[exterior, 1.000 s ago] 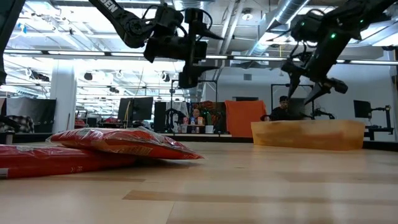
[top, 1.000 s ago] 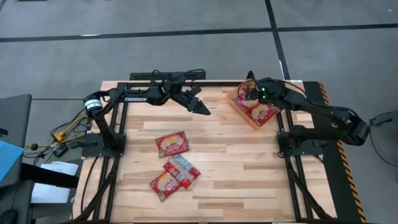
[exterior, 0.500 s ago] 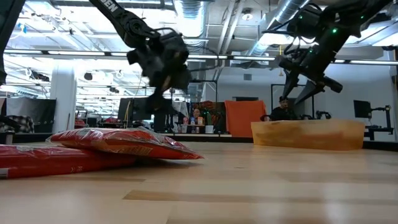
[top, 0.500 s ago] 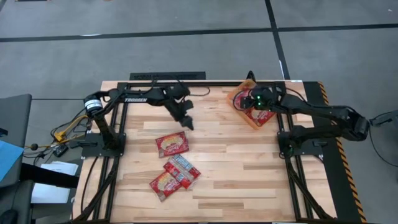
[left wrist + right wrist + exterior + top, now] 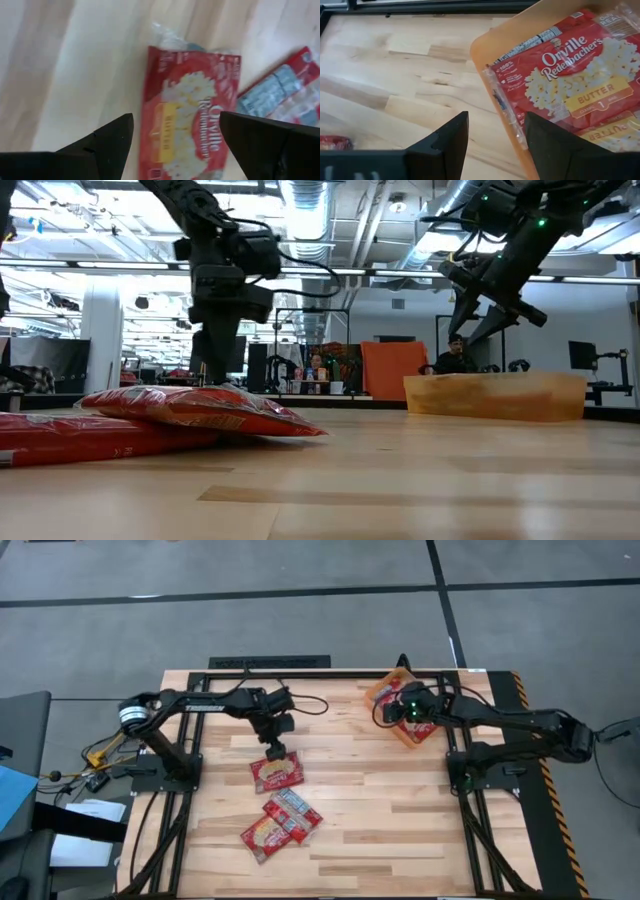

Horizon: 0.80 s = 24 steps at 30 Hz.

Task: Sort popcorn bags into baskets
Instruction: Put the red popcorn bag into the orange bin

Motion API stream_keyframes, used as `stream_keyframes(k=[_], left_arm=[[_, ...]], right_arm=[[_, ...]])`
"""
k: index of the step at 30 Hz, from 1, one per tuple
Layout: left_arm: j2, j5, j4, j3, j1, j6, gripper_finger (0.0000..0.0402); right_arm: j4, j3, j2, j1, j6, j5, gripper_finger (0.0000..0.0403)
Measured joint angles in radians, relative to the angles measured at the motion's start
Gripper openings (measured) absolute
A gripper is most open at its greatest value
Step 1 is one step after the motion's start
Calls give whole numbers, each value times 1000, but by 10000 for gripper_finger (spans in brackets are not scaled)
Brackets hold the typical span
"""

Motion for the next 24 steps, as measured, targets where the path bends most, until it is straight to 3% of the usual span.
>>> stream_keyframes(k=[8,14,16,20,24], left_arm=[[-105,9,211,-235,-10,-36,283],[-85,4,289,-321,-36,-42,282],[-88,-39,286,-341,-50,-51,275],[-89,-104,285,-365,-62,-69,233],[-87,-112,285,-367,-61,-103,154]], right_arm=[[1,0,0,29,-1,25,215],[1,0,0,29,1,24,213],[1,0,0,29,8,24,210],[8,0,0,29,18,24,205],[18,0,0,29,19,24,199]])
